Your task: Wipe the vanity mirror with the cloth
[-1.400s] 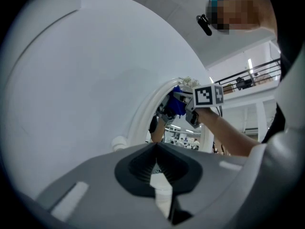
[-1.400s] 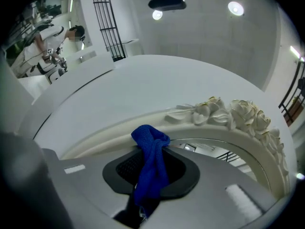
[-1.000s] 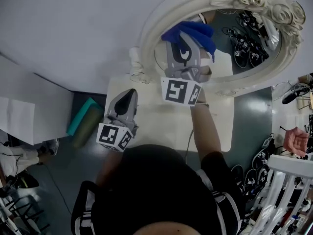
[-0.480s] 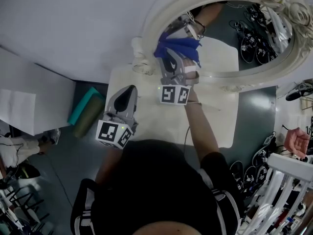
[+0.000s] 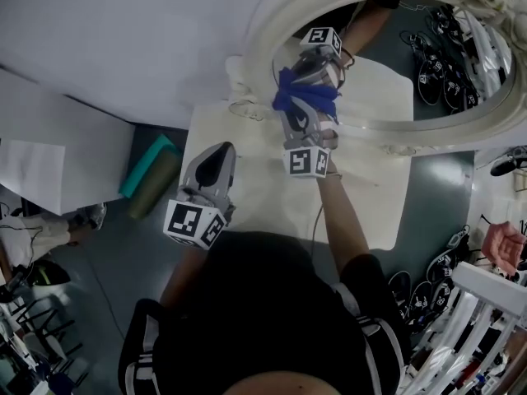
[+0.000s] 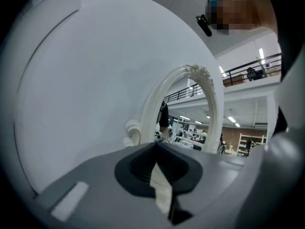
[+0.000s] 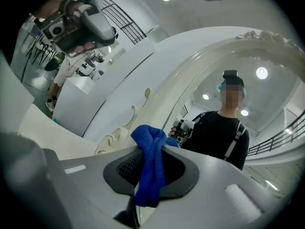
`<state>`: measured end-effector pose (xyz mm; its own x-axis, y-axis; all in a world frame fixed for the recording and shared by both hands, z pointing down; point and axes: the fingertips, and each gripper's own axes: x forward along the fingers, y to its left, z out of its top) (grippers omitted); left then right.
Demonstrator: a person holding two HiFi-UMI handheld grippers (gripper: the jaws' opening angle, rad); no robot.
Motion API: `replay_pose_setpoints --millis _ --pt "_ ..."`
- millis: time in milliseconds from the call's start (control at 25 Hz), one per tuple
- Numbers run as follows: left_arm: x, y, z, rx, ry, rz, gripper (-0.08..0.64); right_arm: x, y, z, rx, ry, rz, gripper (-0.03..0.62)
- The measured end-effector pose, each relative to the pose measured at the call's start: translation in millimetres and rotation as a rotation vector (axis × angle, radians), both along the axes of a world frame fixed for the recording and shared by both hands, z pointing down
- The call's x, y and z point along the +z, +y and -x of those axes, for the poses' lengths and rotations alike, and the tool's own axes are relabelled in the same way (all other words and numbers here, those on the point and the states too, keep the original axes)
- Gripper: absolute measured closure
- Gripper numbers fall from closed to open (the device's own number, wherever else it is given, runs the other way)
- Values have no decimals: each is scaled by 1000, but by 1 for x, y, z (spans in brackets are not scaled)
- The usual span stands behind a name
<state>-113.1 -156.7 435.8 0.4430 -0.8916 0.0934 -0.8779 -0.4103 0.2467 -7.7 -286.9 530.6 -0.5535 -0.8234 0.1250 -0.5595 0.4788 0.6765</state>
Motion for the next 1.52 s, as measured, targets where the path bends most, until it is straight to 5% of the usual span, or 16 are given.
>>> replay_pose_setpoints --millis 520,960,1120,1360,1520 --pt "25 8 -17 20 -8 49 549 82 15 -60 -64 -162 276 535" --pt "27 15 -24 41 0 38 549 107 20 -81 -28 -129 325 531" --pt "19 16 -25 60 2 1 549 84 33 -84 5 -299 347 529" --pt "-10 12 -30 85 16 -63 549 10 51 -115 56 -799 335 528" --pt "-32 10 -34 106 20 -110 549 -43 63 -144 117 -1008 246 528"
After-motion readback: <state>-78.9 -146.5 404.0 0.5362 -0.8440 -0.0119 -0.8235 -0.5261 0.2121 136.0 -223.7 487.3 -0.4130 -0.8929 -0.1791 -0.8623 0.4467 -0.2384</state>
